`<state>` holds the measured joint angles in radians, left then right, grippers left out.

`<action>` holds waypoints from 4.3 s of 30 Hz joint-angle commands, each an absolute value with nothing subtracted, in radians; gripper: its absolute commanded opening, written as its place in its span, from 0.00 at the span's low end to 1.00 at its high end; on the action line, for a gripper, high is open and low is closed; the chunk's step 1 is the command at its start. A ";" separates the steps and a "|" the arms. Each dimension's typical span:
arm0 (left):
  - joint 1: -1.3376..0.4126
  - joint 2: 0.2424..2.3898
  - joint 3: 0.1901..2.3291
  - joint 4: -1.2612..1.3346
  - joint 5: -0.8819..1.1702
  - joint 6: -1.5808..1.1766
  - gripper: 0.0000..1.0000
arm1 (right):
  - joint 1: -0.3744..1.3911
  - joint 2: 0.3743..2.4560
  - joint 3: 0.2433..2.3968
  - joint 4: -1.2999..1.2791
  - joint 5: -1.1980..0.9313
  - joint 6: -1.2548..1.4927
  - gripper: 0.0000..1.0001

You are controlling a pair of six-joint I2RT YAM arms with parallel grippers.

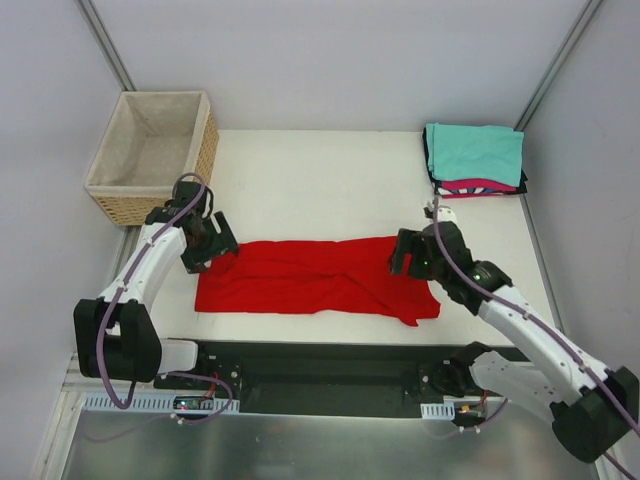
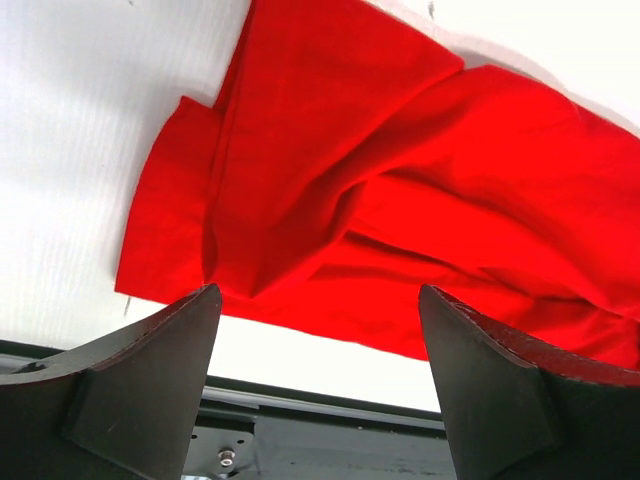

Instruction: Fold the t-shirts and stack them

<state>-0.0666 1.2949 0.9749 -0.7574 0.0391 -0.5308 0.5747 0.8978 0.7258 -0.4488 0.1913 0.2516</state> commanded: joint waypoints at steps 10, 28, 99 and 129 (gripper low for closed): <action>-0.075 1.322 0.988 -0.753 -0.035 -0.505 0.79 | 0.664 1.313 0.758 -0.163 0.123 0.291 0.83; -0.075 1.335 0.973 -0.736 -0.041 -0.489 0.79 | 0.626 1.342 0.827 -0.198 0.179 0.213 0.83; -0.075 1.333 0.960 -0.727 -0.020 -0.508 0.86 | 0.589 1.148 0.693 -0.285 0.121 0.239 0.01; -0.075 1.312 0.963 -0.727 -0.006 -0.495 0.86 | 0.989 1.410 0.897 -0.327 0.178 0.307 0.03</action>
<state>-0.0666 1.3403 0.9657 -0.7197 -0.0090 -0.5072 0.9752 1.4048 0.8341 -0.3035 0.1535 0.3027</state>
